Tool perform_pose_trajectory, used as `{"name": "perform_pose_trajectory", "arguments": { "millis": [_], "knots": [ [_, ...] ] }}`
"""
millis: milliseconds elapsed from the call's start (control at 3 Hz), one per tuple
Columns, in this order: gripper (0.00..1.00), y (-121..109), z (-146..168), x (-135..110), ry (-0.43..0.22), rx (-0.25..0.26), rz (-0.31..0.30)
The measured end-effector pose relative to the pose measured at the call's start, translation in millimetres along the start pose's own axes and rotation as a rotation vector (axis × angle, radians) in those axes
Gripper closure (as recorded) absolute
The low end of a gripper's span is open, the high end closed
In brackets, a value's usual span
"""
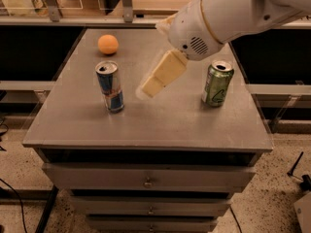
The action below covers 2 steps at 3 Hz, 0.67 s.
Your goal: Knock redbull can over
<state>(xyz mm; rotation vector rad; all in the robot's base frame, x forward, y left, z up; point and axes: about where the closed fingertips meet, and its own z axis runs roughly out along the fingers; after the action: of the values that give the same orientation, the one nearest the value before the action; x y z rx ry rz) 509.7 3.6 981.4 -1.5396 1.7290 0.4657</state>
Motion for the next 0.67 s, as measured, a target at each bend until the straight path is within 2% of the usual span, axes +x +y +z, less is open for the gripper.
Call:
{"name": "perform_pose_trajectory", "arguments": {
  "millis": [333,667],
  "knots": [
    [0.00,1.1,3.8,-4.7,-0.012,0.002,-0.002],
    [0.00,0.7,6.1,-5.9,0.011,0.029,0.004]
  ]
}}
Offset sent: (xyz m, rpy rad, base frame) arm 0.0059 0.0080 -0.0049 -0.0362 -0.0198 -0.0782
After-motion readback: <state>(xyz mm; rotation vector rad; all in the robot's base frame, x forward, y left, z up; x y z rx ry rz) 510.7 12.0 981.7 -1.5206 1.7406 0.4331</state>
